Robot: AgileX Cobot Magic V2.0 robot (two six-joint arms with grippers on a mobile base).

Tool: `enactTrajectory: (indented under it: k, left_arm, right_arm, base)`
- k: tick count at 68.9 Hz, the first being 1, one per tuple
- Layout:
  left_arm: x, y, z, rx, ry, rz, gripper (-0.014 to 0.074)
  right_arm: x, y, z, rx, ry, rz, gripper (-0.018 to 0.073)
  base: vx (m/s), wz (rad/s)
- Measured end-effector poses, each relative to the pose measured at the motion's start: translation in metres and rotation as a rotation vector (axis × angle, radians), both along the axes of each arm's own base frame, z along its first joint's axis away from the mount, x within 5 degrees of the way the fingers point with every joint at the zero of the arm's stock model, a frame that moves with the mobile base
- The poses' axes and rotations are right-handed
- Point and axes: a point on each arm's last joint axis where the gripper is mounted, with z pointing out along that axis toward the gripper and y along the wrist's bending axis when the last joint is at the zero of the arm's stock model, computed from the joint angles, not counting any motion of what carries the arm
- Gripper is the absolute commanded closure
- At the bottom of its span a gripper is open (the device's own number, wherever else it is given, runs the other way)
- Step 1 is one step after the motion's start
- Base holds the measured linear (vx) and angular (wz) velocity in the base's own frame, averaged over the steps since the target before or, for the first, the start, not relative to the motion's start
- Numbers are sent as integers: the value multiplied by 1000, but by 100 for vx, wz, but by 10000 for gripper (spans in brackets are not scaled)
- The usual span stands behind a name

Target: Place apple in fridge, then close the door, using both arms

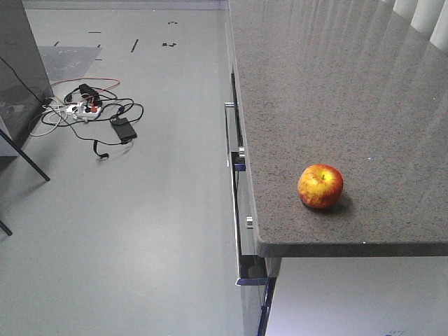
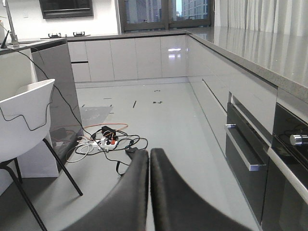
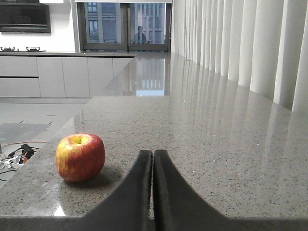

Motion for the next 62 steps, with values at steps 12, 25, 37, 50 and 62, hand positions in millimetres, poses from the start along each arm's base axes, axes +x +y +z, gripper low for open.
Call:
enactTrajectory:
  k: [12, 25, 37, 50, 62]
  left_arm:
    - [0, 0, 0, 0, 0, 0, 605]
    - [0, 0, 0, 0, 0, 0, 605]
    - [0, 0, 0, 0, 0, 0, 605]
    - [0, 0, 0, 0, 0, 0, 605]
    - [0, 0, 0, 0, 0, 0, 605]
  right_arm:
    - [-1, 0, 7, 101, -78, 12, 562]
    - [-1, -1, 10, 264, -116, 28, 562]
    - [-4, 1, 34, 282, 9, 25, 552]
    - [-2, 2, 94, 145, 109, 26, 436]
    - [13, 8, 134, 36, 163, 91, 149]
  base:
    - [0, 0]
    - [0, 0]
    - [0, 0]
    - [0, 0]
    - [0, 0]
